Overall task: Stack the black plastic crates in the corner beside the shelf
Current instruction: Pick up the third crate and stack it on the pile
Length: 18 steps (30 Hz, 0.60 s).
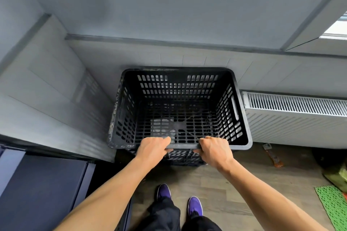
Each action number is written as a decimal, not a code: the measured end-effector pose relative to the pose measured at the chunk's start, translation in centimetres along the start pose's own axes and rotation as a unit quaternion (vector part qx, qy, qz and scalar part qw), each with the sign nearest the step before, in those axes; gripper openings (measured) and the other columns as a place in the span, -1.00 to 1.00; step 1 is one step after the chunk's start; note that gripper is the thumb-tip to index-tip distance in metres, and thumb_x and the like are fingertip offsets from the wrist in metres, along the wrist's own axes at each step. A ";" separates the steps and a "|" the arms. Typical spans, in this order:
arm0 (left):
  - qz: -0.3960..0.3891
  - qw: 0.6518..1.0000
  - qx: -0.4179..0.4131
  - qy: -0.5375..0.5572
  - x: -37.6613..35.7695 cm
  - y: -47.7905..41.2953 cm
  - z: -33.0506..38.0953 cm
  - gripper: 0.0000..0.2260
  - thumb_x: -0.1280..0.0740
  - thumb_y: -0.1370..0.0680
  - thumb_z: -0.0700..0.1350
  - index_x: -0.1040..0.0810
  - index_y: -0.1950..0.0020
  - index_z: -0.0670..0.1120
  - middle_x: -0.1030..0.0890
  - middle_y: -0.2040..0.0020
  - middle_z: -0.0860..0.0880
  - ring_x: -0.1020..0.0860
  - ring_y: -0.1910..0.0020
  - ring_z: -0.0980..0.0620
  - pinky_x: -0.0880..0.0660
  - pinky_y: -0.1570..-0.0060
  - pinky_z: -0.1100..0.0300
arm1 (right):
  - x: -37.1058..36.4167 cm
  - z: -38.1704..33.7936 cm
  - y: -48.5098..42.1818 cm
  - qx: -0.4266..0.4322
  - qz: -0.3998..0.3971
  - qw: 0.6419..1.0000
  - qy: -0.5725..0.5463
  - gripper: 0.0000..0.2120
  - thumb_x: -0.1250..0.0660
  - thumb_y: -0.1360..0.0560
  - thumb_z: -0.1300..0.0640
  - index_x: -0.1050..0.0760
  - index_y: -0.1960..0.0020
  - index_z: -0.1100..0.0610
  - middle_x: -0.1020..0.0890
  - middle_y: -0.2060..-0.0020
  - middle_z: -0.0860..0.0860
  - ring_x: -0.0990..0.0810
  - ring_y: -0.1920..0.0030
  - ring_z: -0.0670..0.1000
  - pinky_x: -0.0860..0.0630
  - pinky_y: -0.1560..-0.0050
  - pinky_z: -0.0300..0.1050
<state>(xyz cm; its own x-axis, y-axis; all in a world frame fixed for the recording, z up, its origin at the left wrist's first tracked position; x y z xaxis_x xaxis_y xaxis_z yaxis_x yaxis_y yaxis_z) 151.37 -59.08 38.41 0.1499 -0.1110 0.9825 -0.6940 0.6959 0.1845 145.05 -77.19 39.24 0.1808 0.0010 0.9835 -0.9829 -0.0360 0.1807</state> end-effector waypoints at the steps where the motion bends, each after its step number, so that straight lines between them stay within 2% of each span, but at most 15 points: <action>1: -0.010 1.000 0.013 0.008 -0.2 0.0 -0.2 -0.70 -0.26 -0.57 0.22 -0.49 -0.03 -0.01 -0.61 0.23 0.04 -0.62 0.24 0.00 -0.32 0.38 0.15 | -0.1 0.1 -0.1 -0.004 -0.008 1.000 -0.005 -0.64 -0.22 -0.54 -0.22 -0.52 -0.01 0.07 -0.64 0.10 0.01 -0.66 0.09 0.14 -0.38 0.27 -0.05; 3: -0.021 0.999 0.027 0.029 -0.5 -0.2 -0.6 -0.63 -0.18 -0.58 0.27 -0.48 -0.11 -0.01 -0.64 0.10 0.05 -0.63 0.11 -0.02 -0.34 0.29 0.12 | 0.0 0.2 -0.2 -0.010 -0.021 1.000 -0.009 -0.65 -0.23 -0.54 -0.23 -0.50 0.02 0.06 -0.65 0.11 0.00 -0.65 0.09 0.13 -0.41 0.25 -0.05; 6: -0.054 0.996 0.034 0.054 -0.6 0.0 -1.2 -0.60 -0.18 -0.56 0.30 -0.49 -0.15 0.02 -0.65 0.03 0.05 -0.62 0.05 -0.04 -0.41 0.20 0.07 | -0.4 0.4 -0.2 -0.016 -0.049 0.998 -0.019 -0.64 -0.23 -0.52 -0.25 -0.50 0.06 0.05 -0.66 0.14 -0.01 -0.65 0.12 0.11 -0.46 0.24 -0.05; 12: -0.084 0.994 0.043 0.063 -1.5 2.0 -3.1 -0.58 -0.17 -0.54 0.35 -0.49 -0.11 0.04 -0.66 0.07 0.05 -0.62 0.08 -0.03 -0.46 0.15 0.06 | -0.9 0.6 1.2 -0.030 -0.074 0.996 -0.031 -0.60 -0.24 -0.51 -0.29 -0.51 0.04 0.05 -0.67 0.11 -0.02 -0.66 0.08 0.09 -0.49 0.19 -0.05; 18: -0.080 0.995 0.027 0.057 -2.2 3.2 -2.0 -0.59 -0.16 -0.54 0.34 -0.49 -0.05 0.03 -0.65 0.07 0.04 -0.62 0.08 -0.04 -0.46 0.16 0.05 | -1.3 1.1 3.5 -0.049 -0.057 0.997 -0.011 -0.56 -0.19 -0.51 -0.33 -0.51 0.05 0.05 -0.67 0.10 -0.02 -0.65 0.05 0.09 -0.50 0.16 -0.05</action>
<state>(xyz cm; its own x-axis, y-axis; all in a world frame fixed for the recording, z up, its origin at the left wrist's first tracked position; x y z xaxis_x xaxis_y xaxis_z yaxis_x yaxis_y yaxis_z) 150.20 -55.20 36.84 0.3389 -0.1346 0.9311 -0.6904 0.6367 0.3433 141.44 -78.41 38.54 0.2911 -0.0226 0.9564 -0.9545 0.0610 0.2919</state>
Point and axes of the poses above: each hand's wrist, its own y-axis away from the middle knuckle, its own x-axis out of the back of the hand, z = x × y, the point moved 6 cm from there along -y, towards the middle knuckle
